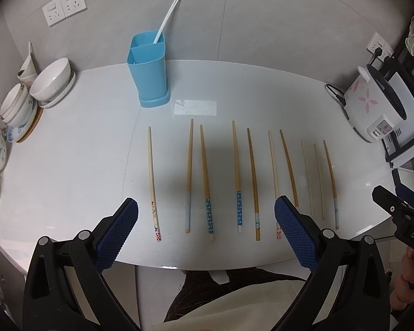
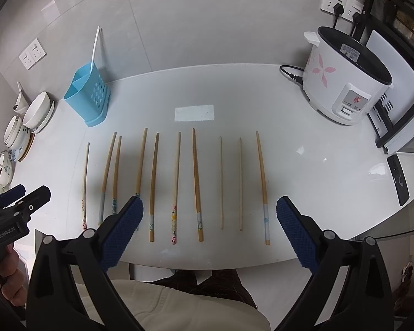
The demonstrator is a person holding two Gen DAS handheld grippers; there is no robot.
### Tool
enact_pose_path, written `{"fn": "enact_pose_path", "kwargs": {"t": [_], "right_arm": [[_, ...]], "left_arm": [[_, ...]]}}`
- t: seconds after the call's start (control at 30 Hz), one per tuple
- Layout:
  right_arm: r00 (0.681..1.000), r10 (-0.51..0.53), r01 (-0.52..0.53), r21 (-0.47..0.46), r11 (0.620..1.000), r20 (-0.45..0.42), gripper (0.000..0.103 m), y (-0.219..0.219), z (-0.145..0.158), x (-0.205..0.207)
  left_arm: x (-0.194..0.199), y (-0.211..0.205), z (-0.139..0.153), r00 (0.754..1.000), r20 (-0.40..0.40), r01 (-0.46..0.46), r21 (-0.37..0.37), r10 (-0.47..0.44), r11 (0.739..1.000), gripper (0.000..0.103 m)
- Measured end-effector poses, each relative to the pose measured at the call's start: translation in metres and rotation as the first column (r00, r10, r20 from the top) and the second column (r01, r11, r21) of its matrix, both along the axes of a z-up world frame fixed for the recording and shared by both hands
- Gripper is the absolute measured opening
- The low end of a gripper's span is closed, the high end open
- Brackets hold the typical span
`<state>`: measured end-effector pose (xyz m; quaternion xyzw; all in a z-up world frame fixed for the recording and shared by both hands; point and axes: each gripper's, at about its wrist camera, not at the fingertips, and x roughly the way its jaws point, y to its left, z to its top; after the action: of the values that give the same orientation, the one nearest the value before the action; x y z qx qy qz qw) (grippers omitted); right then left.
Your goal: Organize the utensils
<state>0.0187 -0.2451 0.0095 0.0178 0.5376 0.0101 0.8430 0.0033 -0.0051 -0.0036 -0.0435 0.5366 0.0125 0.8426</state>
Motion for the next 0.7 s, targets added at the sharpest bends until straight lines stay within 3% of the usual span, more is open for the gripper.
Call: {"fn": "enact_pose_path", "kwargs": {"t": [0.7], "right_arm": [[1.000,-0.013,0.013,-0.005,1.000,0.005,0.093,-0.0025,0.0004,-0.0047]], "left_arm": [[-0.0033,0.0004,0.0030,1.000,0.009,0.009,-0.007,-0.009,1.000,0.097]]}}
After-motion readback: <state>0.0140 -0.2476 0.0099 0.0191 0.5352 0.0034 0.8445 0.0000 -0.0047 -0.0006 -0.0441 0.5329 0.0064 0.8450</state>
